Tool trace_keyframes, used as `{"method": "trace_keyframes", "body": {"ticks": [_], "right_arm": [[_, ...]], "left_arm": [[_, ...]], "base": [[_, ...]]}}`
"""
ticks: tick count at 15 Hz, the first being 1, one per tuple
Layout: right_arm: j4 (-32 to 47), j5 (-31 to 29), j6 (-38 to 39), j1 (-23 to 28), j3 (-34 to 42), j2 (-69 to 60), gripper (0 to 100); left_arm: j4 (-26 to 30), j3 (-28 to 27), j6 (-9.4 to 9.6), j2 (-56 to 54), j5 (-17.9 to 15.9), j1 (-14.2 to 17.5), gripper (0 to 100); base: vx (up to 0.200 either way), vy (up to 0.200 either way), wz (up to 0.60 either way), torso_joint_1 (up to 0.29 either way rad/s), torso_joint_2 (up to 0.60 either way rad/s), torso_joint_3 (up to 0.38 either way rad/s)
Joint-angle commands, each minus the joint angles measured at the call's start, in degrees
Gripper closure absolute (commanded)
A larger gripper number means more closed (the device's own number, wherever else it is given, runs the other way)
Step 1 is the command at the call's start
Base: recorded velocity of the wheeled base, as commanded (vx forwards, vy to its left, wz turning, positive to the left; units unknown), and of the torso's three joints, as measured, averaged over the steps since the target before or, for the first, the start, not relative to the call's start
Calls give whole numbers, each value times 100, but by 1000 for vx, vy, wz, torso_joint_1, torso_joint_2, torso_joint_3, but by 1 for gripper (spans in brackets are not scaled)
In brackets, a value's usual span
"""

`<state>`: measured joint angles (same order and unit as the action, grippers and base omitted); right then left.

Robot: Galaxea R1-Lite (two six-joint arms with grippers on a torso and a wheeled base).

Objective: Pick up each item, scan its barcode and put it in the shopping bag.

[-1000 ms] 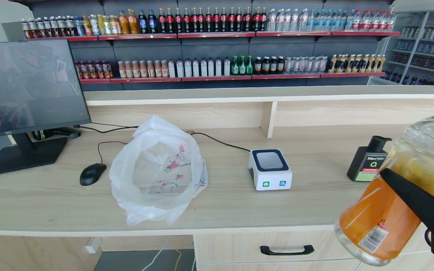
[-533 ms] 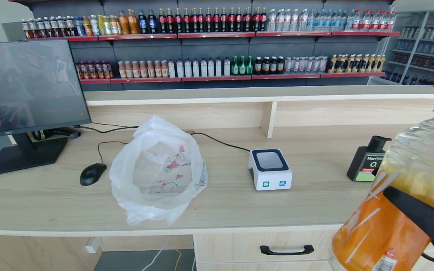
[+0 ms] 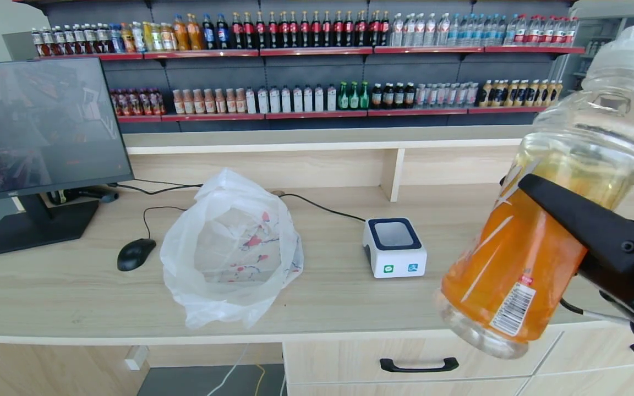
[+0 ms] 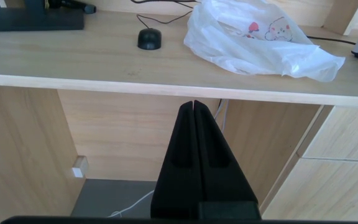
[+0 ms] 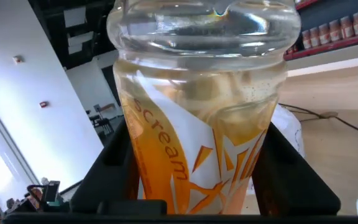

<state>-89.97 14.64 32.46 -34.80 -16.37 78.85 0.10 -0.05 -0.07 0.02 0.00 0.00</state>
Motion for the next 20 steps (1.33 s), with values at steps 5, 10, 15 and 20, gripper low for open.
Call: {"method": "trace_keyframes", "body": {"ticks": [5, 10, 15, 20], "right_arm": [[-3, 672, 129, 0, -956, 737, 100], [-3, 1050, 603, -44, -1334, 790, 100], [-3, 1155, 867, -281, -1483, 799, 100], [-3, 1278, 867, -448, -1588, 851, 100]], "left_arm": [[-1, -4, -1, -2, 0, 0, 100], [-1, 5, -1, -2, 0, 0, 100], [-1, -4, -10, -2, 0, 0, 100], [-1, -4, -1, -2, 0, 0, 100]], "base": [[0, 0, 0, 0, 0, 0], [0, 0, 0, 0, 0, 0], [0, 0, 0, 0, 0, 0], [0, 0, 0, 0, 0, 0]]}}
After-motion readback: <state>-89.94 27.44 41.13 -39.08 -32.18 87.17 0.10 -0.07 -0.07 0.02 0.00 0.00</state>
